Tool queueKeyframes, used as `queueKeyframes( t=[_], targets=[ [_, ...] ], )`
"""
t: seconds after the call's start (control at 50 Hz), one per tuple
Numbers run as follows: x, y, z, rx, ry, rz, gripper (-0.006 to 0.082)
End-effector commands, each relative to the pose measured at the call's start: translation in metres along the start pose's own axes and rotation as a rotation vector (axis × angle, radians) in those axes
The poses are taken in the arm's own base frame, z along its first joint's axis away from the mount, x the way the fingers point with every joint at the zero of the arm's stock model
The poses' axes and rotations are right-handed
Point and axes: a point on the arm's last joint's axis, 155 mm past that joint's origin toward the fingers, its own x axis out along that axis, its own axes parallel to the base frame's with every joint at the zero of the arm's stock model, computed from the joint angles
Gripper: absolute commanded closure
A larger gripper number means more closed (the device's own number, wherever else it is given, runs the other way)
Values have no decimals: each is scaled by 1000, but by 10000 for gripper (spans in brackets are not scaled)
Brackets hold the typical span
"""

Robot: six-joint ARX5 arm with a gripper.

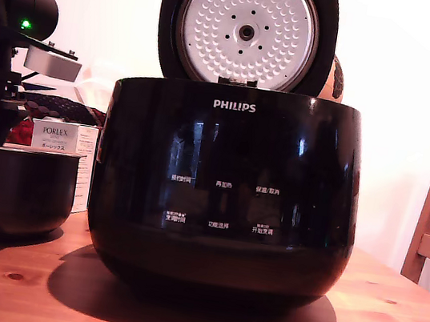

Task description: Pick up the metallic pot next to the rice cooker

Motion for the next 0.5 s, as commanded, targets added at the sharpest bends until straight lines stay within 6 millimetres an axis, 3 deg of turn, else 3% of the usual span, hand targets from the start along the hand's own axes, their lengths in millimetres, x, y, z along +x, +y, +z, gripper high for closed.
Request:
queueKeyframes(
  t=[0.0,0.2,0.48],
  targets=[
    [1,1,1,10,-1,-4,786],
    [-4,0,-6,12,41,5,788],
    [-38,-11,0,39,29,41,788]
  ],
)
